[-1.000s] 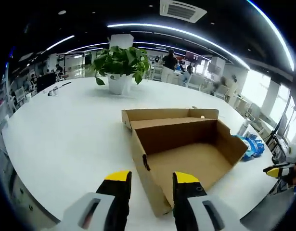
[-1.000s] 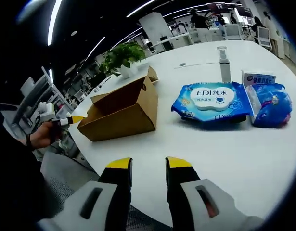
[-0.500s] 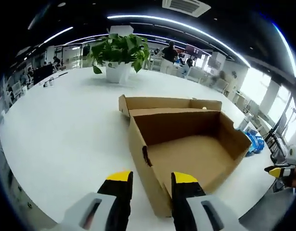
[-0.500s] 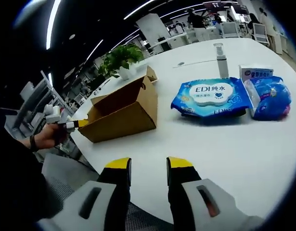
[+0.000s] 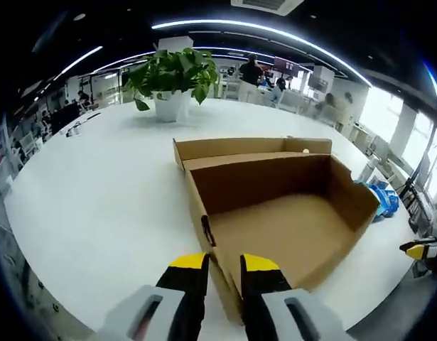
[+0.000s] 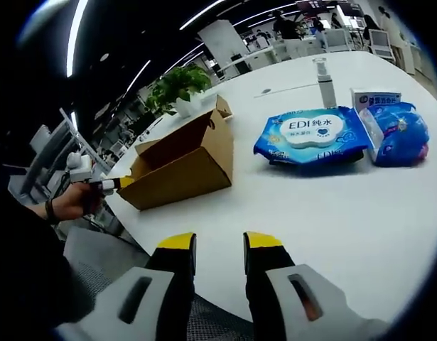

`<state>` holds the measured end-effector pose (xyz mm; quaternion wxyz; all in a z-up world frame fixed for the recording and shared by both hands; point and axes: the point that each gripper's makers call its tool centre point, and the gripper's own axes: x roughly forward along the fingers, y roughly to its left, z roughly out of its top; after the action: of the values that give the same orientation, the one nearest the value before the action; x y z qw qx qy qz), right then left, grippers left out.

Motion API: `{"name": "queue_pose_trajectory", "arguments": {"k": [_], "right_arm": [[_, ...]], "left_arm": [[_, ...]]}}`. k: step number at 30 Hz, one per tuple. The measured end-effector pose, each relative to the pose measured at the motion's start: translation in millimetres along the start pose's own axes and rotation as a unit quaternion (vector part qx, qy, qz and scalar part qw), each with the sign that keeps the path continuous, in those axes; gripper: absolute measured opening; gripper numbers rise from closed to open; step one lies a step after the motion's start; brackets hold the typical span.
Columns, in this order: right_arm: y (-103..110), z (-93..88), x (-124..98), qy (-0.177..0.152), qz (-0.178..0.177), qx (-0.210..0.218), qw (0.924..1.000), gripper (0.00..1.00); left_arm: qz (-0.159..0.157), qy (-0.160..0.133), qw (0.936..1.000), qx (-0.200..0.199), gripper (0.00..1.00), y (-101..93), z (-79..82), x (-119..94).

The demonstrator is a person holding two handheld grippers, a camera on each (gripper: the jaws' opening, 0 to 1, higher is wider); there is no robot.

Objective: Operate the shoe box by opening the lid, removing the specified soft item, and placing it in the target area until the item is outside and the box remains undamaged.

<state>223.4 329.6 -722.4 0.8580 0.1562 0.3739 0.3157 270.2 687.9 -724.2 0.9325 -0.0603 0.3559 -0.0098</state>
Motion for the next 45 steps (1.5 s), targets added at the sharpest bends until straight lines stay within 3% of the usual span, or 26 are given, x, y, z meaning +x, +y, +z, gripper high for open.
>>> {"name": "queue_pose_trajectory", "arguments": {"k": [15,26,31,40,45], "right_arm": [[5.1,-3.7,2.0,0.008,0.005,0.0,1.0,0.24],[11.4,8.3,12.0,0.016,0.015,-0.01,0.9997,0.23],[17.0,27.1,23.6,0.016,0.025,-0.018,0.9994,0.22],[26.6,79.7,49.3,0.002,0.039,-0.035,0.9986,0.22],[29.1,98.3,64.4,0.007,0.041,-0.048,0.998,0.21]], "left_arm": [[-0.008,-0.004,0.9998,-0.018,0.15,1.5,-8.9,-11.5],[-0.02,-0.002,0.9997,-0.014,0.15,-5.9,-14.4,-16.9],[-0.034,0.001,0.9994,0.0,0.15,-16.8,-18.8,-19.2],[-0.046,-0.001,0.9989,-0.003,0.15,-22.5,-21.7,-21.1],[-0.047,-0.004,0.9988,-0.013,0.15,-25.9,-24.9,-23.4]]}}
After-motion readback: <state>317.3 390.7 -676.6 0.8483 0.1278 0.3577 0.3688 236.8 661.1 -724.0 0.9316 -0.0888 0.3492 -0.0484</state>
